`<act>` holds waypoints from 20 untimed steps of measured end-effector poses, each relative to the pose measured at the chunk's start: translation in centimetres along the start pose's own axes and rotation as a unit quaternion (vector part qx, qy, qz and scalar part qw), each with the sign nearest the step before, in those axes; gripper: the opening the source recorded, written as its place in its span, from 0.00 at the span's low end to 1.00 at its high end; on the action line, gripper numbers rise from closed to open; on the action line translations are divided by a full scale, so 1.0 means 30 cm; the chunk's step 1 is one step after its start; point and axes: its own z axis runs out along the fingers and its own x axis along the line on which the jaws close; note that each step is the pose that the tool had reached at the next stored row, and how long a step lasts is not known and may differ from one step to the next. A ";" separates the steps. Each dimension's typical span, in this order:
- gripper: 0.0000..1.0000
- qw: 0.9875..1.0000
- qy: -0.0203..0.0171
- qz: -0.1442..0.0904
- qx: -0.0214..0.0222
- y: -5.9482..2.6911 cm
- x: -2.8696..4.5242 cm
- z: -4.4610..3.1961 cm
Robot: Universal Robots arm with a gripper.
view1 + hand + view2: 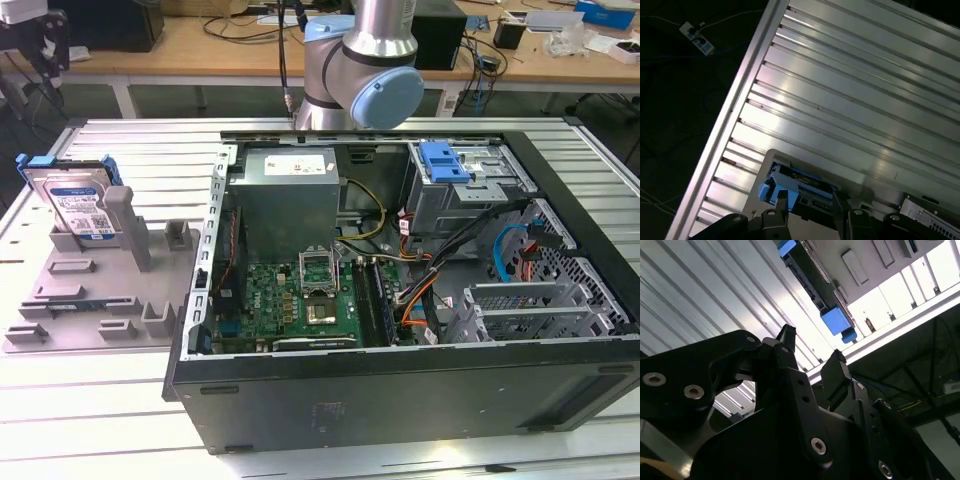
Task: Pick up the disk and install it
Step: 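Pick up the disk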
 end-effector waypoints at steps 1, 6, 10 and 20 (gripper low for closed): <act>0.48 1.000 0.000 -0.010 0.000 0.000 0.000 0.000; 0.48 0.998 0.003 -0.058 -0.001 0.000 0.000 0.000; 0.48 0.993 0.005 -0.119 -0.003 0.000 0.000 0.001; 0.48 0.978 0.010 -0.210 -0.005 0.000 0.000 0.003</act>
